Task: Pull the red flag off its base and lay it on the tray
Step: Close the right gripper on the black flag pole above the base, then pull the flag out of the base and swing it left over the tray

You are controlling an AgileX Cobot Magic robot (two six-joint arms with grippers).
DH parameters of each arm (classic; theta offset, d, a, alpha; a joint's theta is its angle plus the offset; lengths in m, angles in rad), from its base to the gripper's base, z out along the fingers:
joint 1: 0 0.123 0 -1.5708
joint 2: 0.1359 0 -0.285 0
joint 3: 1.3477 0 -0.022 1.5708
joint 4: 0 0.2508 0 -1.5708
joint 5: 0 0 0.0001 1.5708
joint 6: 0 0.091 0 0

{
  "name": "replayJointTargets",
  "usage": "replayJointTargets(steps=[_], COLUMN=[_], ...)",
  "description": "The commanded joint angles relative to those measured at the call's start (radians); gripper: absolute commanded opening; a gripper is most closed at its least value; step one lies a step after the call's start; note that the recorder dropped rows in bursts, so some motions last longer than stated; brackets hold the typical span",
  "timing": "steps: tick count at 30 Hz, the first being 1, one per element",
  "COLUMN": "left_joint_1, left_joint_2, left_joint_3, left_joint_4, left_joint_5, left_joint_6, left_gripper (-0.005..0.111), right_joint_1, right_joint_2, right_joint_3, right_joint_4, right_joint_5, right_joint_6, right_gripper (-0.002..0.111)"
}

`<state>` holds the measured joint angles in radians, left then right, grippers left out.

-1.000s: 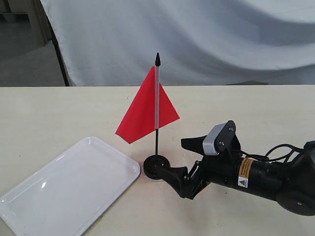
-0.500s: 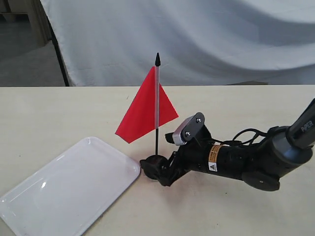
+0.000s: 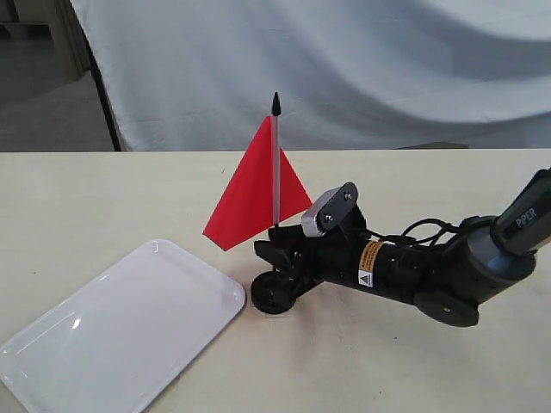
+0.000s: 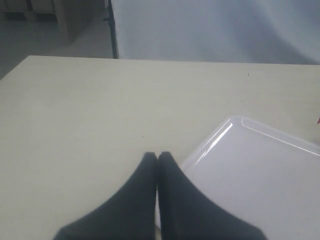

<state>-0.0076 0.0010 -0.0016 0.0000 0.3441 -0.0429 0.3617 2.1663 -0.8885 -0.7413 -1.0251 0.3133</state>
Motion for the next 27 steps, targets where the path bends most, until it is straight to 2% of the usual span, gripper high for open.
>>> replayJointTargets(steps=[1,7,9,11,14,16,20,23,27], left_joint_1=[-0.009,-0.009,-0.009,-0.009,-0.009,-0.009,-0.009,-0.009,-0.009], left_joint_2=[-0.001,-0.001,-0.001,-0.001,-0.001,-0.001,-0.001,-0.001,-0.001], left_joint_3=[0.002,0.002,0.002,0.002,0.002,0.002,0.002,0.002,0.002], left_joint_4=[0.0,0.0,0.0,0.0,0.0,0.0,0.0,0.0,0.0], left_joint_5=[-0.003,-0.003,-0.003,-0.003,-0.003,-0.003,-0.003,-0.003,-0.003], left_joint_6=[0.001,0.001,0.001,0.001,0.001,0.001,0.001,0.001,0.001], left_gripper=[0.0,0.0,0.0,0.0,0.0,0.0,0.0,0.0,0.0], right_joint_1=[0.003,0.003,0.031,0.099,0.28,0.376,0.488,0.513,0.528], right_joint_2=[0.0,-0.082,-0.174,-0.283,-0.356,-0.34,-0.229,-0.133,-0.087], right_joint_3=[-0.006,-0.006,-0.006,-0.016,-0.106,-0.174,-0.298,-0.403,-0.46], right_joint_4=[-0.042,-0.131,-0.142,-0.142,-0.142,-0.142,-0.142,-0.152,-0.223], right_joint_5=[-0.083,-0.101,0.028,0.263,0.716,0.917,1.088,1.193,1.231], right_joint_6=[0.004,0.129,0.174,0.127,-0.039,-0.153,-0.277,-0.297,-0.3], right_gripper=[0.003,-0.001,-0.001,-0.001,-0.001,-0.001,-0.001,-0.001,-0.001])
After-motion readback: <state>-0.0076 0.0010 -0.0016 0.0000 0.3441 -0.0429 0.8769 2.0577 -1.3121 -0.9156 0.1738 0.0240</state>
